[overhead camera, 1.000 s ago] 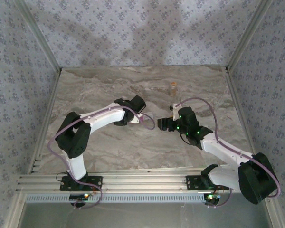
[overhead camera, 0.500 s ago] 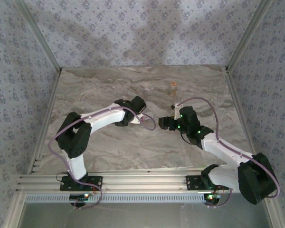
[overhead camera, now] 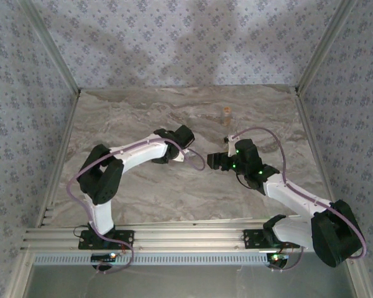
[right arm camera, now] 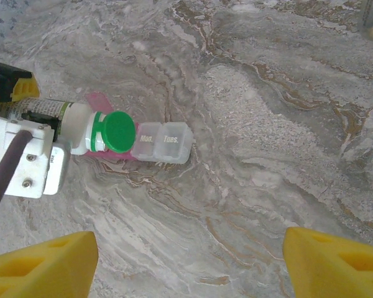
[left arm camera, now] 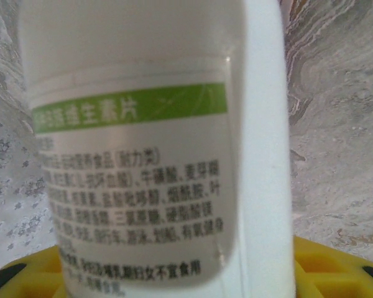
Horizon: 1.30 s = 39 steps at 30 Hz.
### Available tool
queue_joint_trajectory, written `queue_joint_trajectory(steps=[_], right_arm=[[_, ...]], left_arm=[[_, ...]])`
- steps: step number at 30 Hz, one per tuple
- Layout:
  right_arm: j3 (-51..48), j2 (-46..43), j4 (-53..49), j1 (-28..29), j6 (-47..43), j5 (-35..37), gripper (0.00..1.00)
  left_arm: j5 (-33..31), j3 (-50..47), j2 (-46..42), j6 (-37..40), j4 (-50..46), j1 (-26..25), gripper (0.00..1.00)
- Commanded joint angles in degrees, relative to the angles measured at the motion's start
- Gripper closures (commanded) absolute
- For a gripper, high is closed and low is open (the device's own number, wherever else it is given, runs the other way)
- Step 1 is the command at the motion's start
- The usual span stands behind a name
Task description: Sort the pills into containers
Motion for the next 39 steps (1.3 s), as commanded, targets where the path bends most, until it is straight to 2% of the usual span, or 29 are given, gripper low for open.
queue_joint_trajectory(steps=[1, 15, 20, 28, 39], right_arm=[[0.3, 0.3, 0.8, -0.3, 0.8, -0.9, 0.20], [0.3, 0.6, 1.0, -0.4, 0.8, -1.0, 0.20], [0.4, 0.8, 1.0, -0.3, 0.8, -1.1, 0.20], [0.7, 1.8, 1.1, -0.3, 1.1, -1.5, 0.20], [0.9, 2.5, 1.0, -0.3, 1.1, -1.9, 0.20]], left_arm=[[-2.2, 1.5, -0.4, 2.3, -2.5, -0.6, 1.00], [-8.0, -2.7, -1.2, 8.9, 0.1, 0.7, 1.00], [-2.9, -1.7, -3.4, 5.6, 0.8, 1.2, 1.00], [-3.9, -3.3, -4.9, 6.8, 1.6, 1.7, 1.00], [-1.3, -3.0, -8.3, 5.4, 1.2, 2.5, 1.00]])
